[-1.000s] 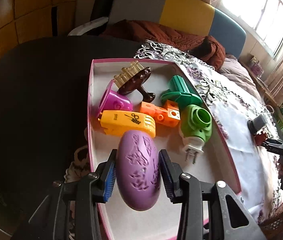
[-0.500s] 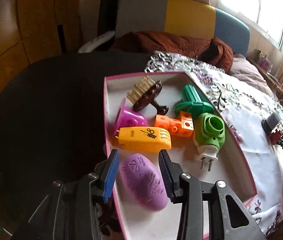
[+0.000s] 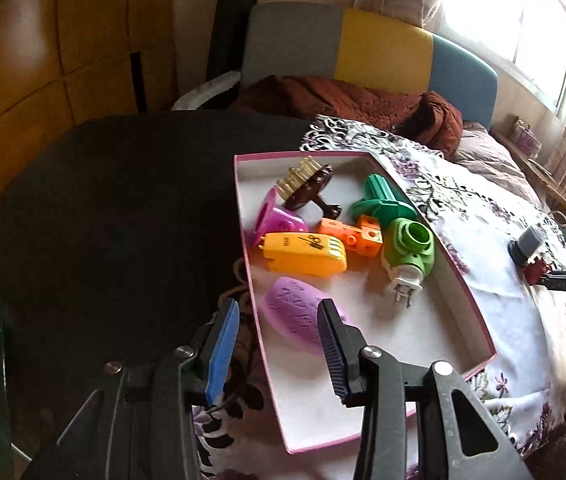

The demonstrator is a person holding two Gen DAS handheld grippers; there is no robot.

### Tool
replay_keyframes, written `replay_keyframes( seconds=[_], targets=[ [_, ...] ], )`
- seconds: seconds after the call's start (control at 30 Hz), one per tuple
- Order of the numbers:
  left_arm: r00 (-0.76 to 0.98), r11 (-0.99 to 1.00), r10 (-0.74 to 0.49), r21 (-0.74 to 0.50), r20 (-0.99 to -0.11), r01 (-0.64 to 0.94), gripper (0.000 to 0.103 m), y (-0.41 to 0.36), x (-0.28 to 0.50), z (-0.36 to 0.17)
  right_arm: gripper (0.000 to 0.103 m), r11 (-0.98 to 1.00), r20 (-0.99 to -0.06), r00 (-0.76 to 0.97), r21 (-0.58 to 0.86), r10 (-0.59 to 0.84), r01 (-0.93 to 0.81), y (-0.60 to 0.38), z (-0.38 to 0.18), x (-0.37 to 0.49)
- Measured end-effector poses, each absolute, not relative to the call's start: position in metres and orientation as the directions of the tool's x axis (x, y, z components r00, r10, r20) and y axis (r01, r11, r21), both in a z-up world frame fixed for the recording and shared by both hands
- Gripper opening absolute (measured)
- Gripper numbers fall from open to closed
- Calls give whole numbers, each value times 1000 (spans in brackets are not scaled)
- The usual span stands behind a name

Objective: Organize rigid objects
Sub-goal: 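Carry the red cylinder with the right gripper over the tray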

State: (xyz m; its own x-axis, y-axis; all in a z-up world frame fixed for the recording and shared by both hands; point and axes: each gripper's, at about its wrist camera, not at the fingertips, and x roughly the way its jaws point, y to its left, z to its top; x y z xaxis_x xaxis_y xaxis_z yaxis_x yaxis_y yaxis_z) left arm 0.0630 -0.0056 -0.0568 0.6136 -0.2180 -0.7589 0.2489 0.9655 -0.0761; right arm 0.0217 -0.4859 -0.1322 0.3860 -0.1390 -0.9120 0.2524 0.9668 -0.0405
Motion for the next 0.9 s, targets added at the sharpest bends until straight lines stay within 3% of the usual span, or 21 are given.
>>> replay_keyframes(
  seconds=[0.47,0.9],
  targets=[
    [616,960,-255,-122,-745,251,41,3,59,-54,75,974,-898,392,-141,-202,179,-435,-95,17],
    [617,961,-264,-145,-741,237,41,13,56,-56,75,995,-881,472,56,10,84,-377,-74,6]
  ],
)
